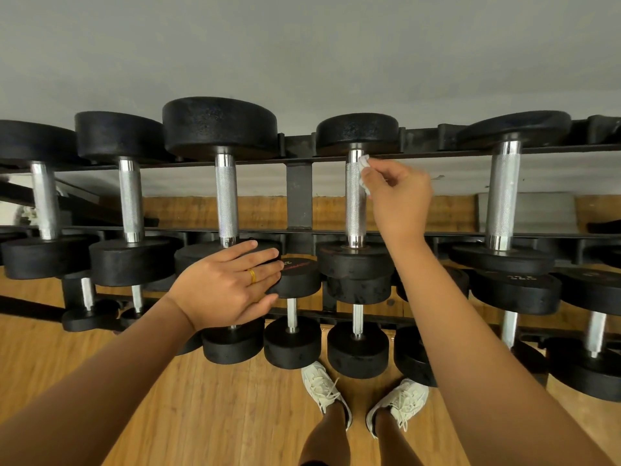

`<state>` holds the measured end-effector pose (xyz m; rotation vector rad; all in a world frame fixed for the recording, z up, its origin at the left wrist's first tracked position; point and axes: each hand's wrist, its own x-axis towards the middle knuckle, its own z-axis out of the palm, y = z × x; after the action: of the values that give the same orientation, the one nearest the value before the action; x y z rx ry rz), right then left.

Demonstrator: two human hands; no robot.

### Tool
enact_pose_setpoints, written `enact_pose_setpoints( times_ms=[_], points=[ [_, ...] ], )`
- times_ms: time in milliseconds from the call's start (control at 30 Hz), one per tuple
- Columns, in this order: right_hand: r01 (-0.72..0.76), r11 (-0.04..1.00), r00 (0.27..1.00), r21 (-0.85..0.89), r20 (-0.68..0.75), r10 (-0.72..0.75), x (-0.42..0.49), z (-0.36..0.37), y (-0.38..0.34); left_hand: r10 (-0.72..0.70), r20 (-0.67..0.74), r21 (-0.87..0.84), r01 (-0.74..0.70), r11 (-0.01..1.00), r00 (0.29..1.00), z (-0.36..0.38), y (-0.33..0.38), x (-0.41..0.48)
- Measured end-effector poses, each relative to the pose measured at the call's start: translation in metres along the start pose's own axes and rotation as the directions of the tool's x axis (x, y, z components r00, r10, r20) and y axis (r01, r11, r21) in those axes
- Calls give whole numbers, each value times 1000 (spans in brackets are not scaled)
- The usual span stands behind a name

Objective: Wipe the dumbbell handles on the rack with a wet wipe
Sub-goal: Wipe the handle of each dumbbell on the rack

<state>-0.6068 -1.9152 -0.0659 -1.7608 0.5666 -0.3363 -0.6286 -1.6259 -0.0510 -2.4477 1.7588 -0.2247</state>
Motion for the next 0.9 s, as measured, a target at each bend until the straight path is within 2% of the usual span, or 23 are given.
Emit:
enact_pose_setpoints(
  times_ms=[100,267,433,633,833,900],
  points=[
    [46,997,999,-68,13,-45,-4,-2,2,0,2,-4,0,1000,1000,-1,0,1],
    [59,997,998,-42,-24,-60,13,3,-5,2,6,9,-2,1000,1000,-1,0,1],
    [98,990,995,-100,36,-95,-17,-8,6,-4,3,4,4,1000,1000,-1,0,0],
    [74,996,997,-43,5,-74,4,-2,4,-7,8,2,7,1000,1000,-1,0,0],
    [64,992,991,-106,127,-50,-20,-20,18,0,16,17,0,1000,1000,1,0,0],
    [76,992,991,-103,121,-64,-14,-19,16,2,11,19,-2,1000,1000,1,0,0]
  ],
)
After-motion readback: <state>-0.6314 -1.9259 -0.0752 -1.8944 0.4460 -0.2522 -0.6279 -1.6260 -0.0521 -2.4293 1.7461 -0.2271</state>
